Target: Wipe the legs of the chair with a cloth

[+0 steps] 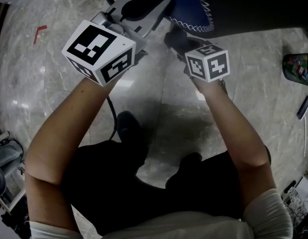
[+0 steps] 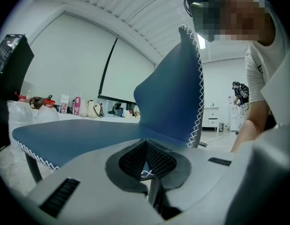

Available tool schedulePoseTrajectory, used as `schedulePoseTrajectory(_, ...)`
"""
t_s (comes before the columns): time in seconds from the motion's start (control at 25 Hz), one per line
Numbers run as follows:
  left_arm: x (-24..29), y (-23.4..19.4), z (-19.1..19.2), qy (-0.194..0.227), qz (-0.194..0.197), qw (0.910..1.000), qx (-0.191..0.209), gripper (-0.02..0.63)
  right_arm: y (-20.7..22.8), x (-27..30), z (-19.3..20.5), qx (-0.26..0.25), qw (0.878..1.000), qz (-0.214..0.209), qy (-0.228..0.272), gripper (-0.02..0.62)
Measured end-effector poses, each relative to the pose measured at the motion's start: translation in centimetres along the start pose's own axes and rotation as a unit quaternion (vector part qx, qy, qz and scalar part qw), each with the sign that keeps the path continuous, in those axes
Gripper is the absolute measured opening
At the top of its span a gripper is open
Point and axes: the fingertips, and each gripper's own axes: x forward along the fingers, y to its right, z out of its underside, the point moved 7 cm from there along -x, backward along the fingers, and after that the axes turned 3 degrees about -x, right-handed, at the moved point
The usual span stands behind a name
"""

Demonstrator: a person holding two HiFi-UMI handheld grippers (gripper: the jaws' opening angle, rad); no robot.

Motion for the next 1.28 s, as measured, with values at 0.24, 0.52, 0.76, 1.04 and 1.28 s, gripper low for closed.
schedulePoseTrajectory(0.24,-0.1,-0.1,-0.3,0.001,-0.007,1.0,0.003,0.006,-2.5,-5.5,-5.9,-0.051,0.995,0.009,0.085,0.107)
schedulePoseTrajectory(0.52,-0.1,0.3,-0.1,0.001,-0.009,1.0,0.004,0.006,-2.3,-4.8,-4.2,-0.081,0.99,0.029,0.114,0.107)
schedulePoseTrajectory(0.76,0.0,0.2,0.0,0.002,-0.003,1.0,0.0,0.006,0.1,0.1,1.2,-0.094,0.99,0.05,0.087,0.109)
schedulePoseTrajectory(1.04,0.1,0.2,0.2,0.002,0.005,1.0,0.002,0.006,3.3,5.5,7.5,-0.004,0.999,0.045,0.0,0.109)
schedulePoseTrajectory(1.28,0.0,-0.1,0.2,0.001,0.006,1.0,0.001,0.006,2.9,4.4,5.9,-0.015,0.999,0.04,0.007,0.109)
